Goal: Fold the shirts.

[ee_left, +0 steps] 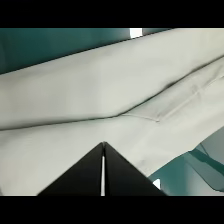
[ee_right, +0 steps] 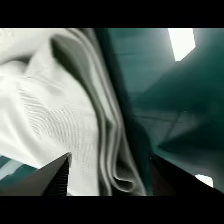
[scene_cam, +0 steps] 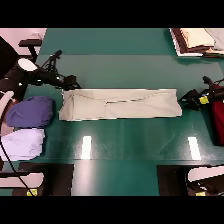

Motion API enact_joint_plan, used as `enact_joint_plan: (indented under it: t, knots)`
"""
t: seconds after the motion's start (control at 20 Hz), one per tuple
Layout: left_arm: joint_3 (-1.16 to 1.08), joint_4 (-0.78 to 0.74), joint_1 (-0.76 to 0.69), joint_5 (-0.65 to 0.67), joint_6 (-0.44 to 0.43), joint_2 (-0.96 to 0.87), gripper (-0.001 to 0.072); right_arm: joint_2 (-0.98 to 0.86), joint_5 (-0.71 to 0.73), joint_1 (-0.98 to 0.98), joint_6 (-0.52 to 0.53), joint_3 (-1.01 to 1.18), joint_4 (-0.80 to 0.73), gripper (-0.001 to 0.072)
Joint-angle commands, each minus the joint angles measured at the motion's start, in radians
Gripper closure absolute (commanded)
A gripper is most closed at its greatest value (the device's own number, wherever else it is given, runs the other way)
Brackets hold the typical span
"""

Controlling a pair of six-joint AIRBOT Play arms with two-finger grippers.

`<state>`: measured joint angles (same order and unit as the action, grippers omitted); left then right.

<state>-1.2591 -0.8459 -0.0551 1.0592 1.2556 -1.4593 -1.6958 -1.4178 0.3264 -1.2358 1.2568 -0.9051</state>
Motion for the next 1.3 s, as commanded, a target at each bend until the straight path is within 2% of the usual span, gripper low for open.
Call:
enact_joint_plan:
  t: [0.0,0.05,0.15,0.2,0.25,0.35,0.45,0.75,0.85,1.1,1.25]
  knots:
    - [-0.002,0.016,-0.114,-0.083,0.035,-0.019,0.0682,-0.058,0.013,-0.031,0.041,-0.028,0.050,0.0168]
    - [-0.002,0.014,-0.149,-0.111,0.055,-0.032,0.0682,-0.064,0.023,-0.059,0.059,-0.028,0.050,0.0277]
    - [-0.014,0.015,-0.208,-0.151,0.065,-0.069,0.0682,-0.060,0.038,-0.097,0.094,-0.025,0.049,0.0558]
    - [-0.034,0.015,-0.236,-0.159,0.081,-0.097,0.0682,-0.058,0.024,-0.105,0.106,-0.005,0.048,0.0663]
    - [-0.064,0.015,-0.262,-0.158,0.081,-0.128,0.0683,-0.053,-0.002,-0.106,0.107,0.030,0.049,0.0696]
    - [-0.138,0.015,-0.312,-0.151,0.084,-0.198,0.0682,-0.013,-0.053,-0.107,0.100,0.112,0.050,0.0696]
    - [-0.208,0.014,-0.355,-0.151,0.107,-0.266,0.0683,0.052,-0.082,-0.131,0.045,0.193,0.050,0.0696]
    - [-0.387,0.014,-0.444,-0.121,0.160,-0.452,0.0683,0.215,-0.095,-0.309,-0.048,0.394,0.051,0.0696]
    - [-0.413,0.014,-0.464,-0.115,0.172,-0.485,0.0683,0.235,-0.097,-0.374,-0.075,0.453,0.052,0.0696]
    - [-0.420,-0.037,-0.476,-0.105,0.233,-0.514,0.0683,0.240,-0.090,-0.492,-0.083,0.543,0.207,0.0696]
    - [-0.422,-0.043,-0.473,-0.100,0.237,-0.505,0.0683,0.240,-0.063,-0.559,-0.082,0.544,0.207,0.0696]
